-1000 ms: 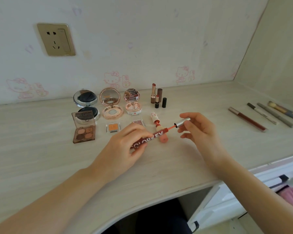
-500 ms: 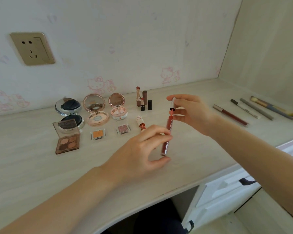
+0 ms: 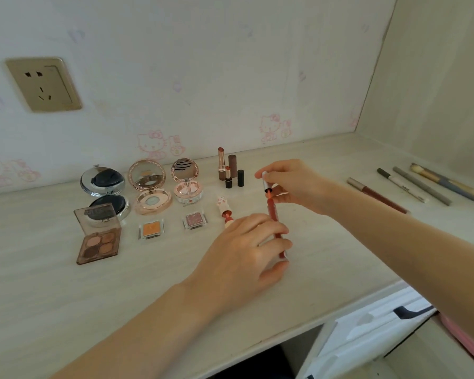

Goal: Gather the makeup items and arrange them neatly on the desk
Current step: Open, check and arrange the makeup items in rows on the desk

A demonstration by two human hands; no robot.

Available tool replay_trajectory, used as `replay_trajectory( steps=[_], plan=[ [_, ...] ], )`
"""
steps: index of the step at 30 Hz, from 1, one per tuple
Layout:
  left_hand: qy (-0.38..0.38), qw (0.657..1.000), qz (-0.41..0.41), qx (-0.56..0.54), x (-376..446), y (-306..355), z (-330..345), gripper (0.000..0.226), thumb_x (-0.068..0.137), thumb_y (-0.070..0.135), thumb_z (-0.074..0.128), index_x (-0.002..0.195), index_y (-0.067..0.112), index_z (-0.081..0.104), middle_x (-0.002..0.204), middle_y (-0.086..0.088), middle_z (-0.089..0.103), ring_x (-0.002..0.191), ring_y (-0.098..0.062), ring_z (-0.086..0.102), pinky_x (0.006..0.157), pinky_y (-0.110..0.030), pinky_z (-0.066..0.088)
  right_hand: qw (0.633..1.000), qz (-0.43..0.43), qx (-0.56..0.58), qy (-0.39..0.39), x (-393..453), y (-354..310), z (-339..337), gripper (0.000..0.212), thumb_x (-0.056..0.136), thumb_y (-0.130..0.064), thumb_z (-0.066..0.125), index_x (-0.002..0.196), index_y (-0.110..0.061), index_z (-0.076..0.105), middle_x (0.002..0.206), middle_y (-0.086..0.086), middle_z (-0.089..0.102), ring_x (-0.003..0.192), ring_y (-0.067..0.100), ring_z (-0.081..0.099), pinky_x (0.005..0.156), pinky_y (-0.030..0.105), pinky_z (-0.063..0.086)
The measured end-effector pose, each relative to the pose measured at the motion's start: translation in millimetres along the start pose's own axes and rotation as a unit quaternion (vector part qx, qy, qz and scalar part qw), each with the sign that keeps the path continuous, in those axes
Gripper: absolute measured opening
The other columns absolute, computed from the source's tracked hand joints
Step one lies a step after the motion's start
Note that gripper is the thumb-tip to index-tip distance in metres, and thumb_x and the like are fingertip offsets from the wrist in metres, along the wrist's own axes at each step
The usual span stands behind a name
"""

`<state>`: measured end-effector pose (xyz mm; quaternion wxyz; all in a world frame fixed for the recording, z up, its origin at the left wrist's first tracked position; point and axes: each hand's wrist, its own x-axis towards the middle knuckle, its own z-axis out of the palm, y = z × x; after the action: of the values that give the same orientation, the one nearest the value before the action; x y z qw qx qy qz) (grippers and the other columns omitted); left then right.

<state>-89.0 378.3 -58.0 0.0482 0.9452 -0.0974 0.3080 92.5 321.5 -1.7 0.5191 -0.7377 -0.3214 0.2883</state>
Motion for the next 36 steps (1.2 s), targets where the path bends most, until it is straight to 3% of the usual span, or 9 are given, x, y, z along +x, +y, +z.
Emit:
replay_trajectory(
  steps=[8, 14, 20, 26, 36],
  plan=[
    [0.008, 1.000, -0.027, 0.014, -2.9, -8.9, 4.7, 0.018, 0.086, 0.033, 0.066, 0.094, 0.017, 0.069, 0.104, 0.005, 0.066, 0.106, -0.018, 0.056, 0.088, -0.031, 0.046, 0.997, -0.004, -0.069, -0.027, 19.3, 2.3, 22.2, 0.019, 0.094, -0.018, 0.055, 0.108, -0.010, 0.065, 0.084, 0.004, 0.060, 0.069, 0.014, 0.062, 0.065, 0.023, 0.057],
    [-0.009, 0.999, -0.029, 0.023, -3.1, -15.0, 10.1, 0.025, 0.087, 0.035, 0.059, 0.101, 0.018, 0.071, 0.103, 0.005, 0.068, 0.112, -0.018, 0.058, 0.102, -0.033, 0.038, 0.991, -0.012, -0.121, -0.057, 29.3, 3.9, 32.0, 0.020, 0.095, -0.016, 0.055, 0.106, -0.003, 0.066, 0.083, 0.007, 0.062, 0.062, 0.014, 0.063, 0.068, 0.026, 0.058],
    [-0.013, 0.999, -0.037, -0.005, -4.9, -15.4, 11.4, 0.024, 0.088, 0.034, 0.057, 0.090, 0.017, 0.074, 0.098, 0.005, 0.069, 0.105, -0.017, 0.059, 0.097, -0.029, 0.040, 0.980, -0.032, -0.187, -0.057, 35.0, 2.8, 38.1, 0.019, 0.093, -0.015, 0.055, 0.101, -0.002, 0.067, 0.075, 0.004, 0.061, 0.056, 0.011, 0.057, 0.049, 0.018, 0.045],
    [-0.016, 0.999, -0.045, -0.019, -7.4, -17.9, 11.4, 0.024, 0.088, 0.036, 0.058, 0.091, 0.019, 0.075, 0.098, 0.006, 0.070, 0.105, -0.016, 0.060, 0.094, -0.031, 0.045, 0.973, -0.043, -0.223, -0.034, 42.8, 3.6, 47.4, 0.012, 0.087, -0.012, 0.060, 0.091, -0.007, 0.069, 0.064, -0.001, 0.059, 0.052, 0.011, 0.052, 0.047, 0.021, 0.040],
    [-0.031, 0.997, -0.063, -0.035, -11.0, -18.7, 5.7, 0.020, 0.087, 0.035, 0.061, 0.090, 0.018, 0.072, 0.098, 0.007, 0.069, 0.104, -0.014, 0.059, 0.094, -0.031, 0.044, 0.967, -0.047, -0.250, -0.008, 44.1, 4.1, 53.3, 0.009, 0.081, -0.015, 0.068, 0.087, -0.008, 0.071, 0.067, -0.002, 0.063, 0.054, 0.013, 0.055, 0.046, 0.018, 0.041]
  ],
)
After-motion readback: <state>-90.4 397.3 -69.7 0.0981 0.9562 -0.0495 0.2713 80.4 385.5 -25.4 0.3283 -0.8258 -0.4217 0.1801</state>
